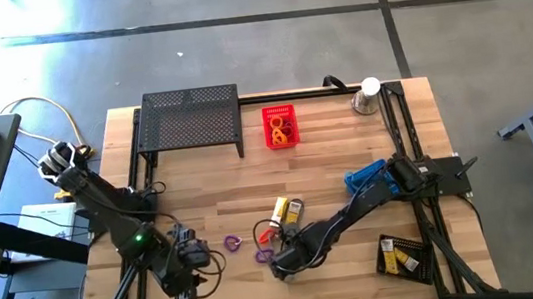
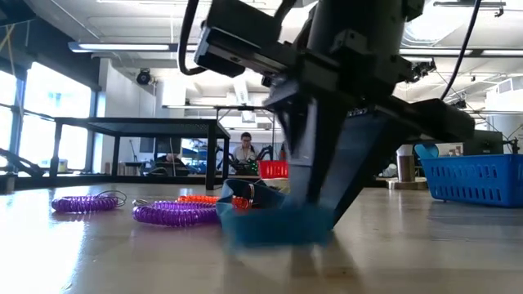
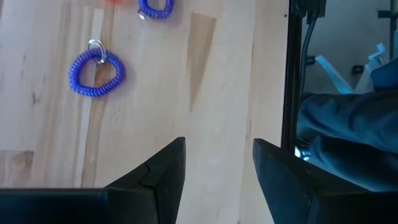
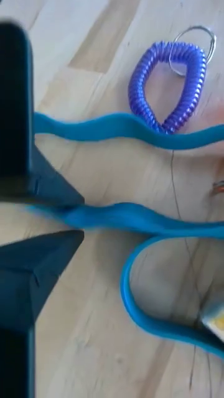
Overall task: Pick & Place Office Desk Supplies
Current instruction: Put the blue rubber band into the blue bin
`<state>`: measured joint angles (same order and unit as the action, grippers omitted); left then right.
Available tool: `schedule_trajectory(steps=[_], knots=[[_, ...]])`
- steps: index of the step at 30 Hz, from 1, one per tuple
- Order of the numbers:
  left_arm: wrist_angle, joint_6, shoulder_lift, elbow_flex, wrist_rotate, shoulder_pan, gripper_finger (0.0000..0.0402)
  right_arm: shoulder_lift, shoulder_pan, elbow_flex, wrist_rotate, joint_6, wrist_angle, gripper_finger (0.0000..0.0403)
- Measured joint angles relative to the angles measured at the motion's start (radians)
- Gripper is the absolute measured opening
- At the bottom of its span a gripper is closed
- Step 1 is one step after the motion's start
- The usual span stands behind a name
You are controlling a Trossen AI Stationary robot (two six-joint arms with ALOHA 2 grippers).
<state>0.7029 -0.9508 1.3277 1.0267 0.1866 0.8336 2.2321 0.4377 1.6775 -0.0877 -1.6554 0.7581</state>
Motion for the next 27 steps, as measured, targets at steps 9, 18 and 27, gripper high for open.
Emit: schedule_trajectory(steps=[9, 18, 27], knots=[[0.0, 0.0, 0.0, 0.0, 0.028, 0.017, 0.0182, 0.001, -0.003, -0.001, -0.006, 0.036, -0.001, 0.0003], [0.0, 0.0, 0.0, 0.0, 0.03, 0.016, 0.0182, -0.009, 0.032, 0.001, -0.011, 0.035, 0.001, 0.0002], [-0.001, 0.008, 0.0, 0.0, 0.047, 0.016, 0.0182, -0.068, 0.09, 0.194, -0.102, 0.03, 0.35, 0.0002]])
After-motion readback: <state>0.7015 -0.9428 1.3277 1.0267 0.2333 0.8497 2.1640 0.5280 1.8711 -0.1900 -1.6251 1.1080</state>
